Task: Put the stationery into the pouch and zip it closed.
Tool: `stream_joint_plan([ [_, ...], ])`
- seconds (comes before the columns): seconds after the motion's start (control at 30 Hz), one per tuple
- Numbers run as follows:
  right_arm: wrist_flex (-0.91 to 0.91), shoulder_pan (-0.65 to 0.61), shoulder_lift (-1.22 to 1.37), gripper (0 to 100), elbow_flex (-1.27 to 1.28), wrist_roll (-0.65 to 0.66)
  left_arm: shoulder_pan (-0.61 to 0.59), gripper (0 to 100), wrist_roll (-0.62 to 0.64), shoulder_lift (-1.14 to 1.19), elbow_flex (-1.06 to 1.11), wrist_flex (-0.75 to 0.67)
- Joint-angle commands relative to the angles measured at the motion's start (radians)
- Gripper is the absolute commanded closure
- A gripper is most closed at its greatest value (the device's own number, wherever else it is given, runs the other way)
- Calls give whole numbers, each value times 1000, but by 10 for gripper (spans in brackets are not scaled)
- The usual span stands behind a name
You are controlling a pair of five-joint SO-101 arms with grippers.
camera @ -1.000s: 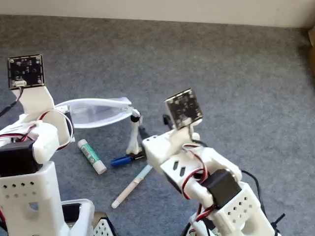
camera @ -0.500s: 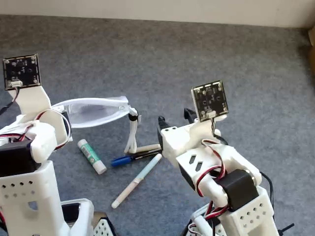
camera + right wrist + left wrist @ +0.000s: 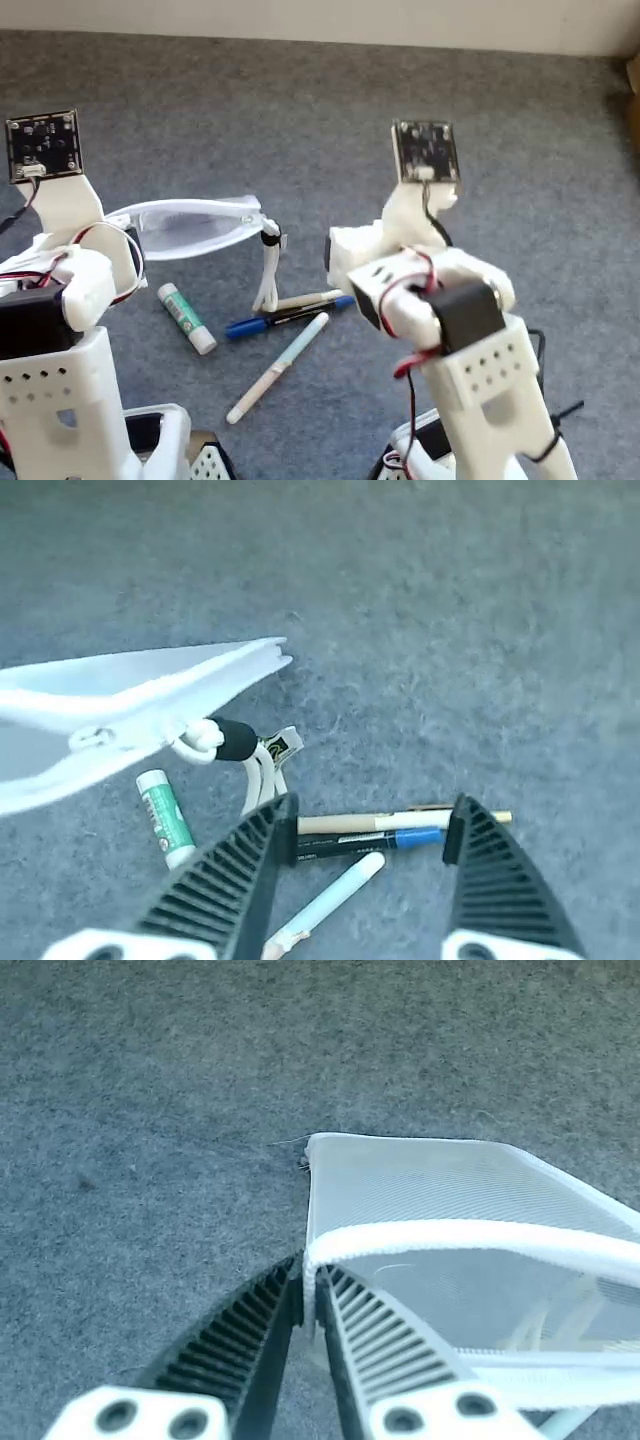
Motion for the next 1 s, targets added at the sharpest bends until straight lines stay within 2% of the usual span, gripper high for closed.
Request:
stream_joint_plan([
  [0.0,47,25,51,781,-111,-74,-18,993,9,36,8,-20],
  [0.2,62,159,136,781,-111,-143,-19,993,9,36,8,-20],
  [0.37,56,188,239,779,-36,-221,-19,993,9,36,10,-20],
  [0.67,-232,182,409,779,156,-264,-19,993,9,36,68,-80],
  [0.8,-308,182,486,779,199,-330,-19,993,9,36,68,-84],
  [0.97,-366,180,599,779,194,-342,-19,993,9,36,68,-84],
])
